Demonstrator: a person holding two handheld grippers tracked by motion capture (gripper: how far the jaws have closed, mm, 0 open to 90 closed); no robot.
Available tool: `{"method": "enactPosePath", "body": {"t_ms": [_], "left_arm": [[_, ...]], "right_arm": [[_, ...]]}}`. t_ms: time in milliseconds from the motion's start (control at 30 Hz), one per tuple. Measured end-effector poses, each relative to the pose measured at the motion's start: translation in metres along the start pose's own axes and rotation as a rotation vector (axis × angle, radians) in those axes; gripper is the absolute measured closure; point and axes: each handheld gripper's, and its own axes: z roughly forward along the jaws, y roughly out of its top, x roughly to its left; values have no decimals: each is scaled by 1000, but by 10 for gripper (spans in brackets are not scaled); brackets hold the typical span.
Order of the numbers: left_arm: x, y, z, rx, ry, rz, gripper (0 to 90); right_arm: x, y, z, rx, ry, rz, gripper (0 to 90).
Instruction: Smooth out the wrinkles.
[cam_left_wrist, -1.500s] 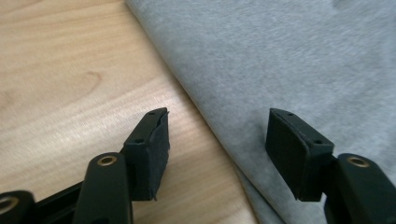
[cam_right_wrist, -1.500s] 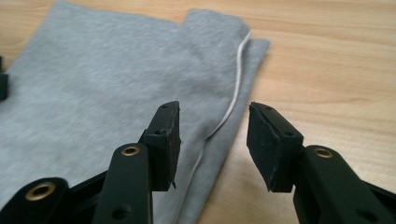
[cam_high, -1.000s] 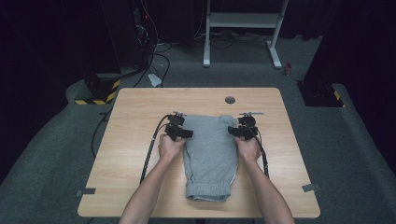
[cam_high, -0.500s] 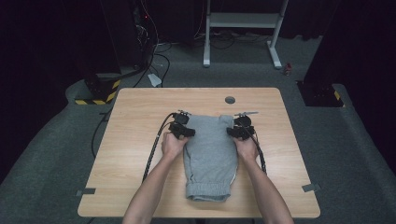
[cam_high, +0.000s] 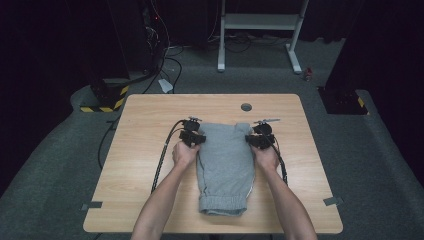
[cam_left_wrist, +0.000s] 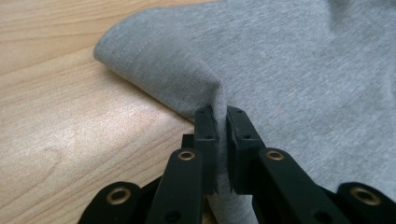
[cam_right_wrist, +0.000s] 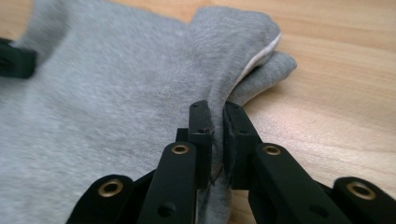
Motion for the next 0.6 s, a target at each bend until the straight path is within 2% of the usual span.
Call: {"method": "enactPosePath", "body": {"t_ms": [200, 333, 367, 467, 567, 600], "left_arm": [[-1, 0, -8, -21, -42, 14, 843], [-2, 3, -23, -45, -64, 34, 844], [-3, 4, -27, -56, -64, 36, 844], [-5, 5, -38, -72, -47, 84, 844], [-4, 6, -44, -72, -39, 93, 843], [-6, 6, -45, -81, -43, 83, 843]], "right_arm": [[-1, 2, -14, -32, 35, -21, 833], [1, 4, -23, -43, 44, -32, 833], [2, 5, -27, -48, 45, -41, 834], [4, 7, -38, -63, 56, -43, 836], [3, 8, -46, -87, 64, -57, 839], [3, 8, -46, -85, 67, -48, 840]]}}
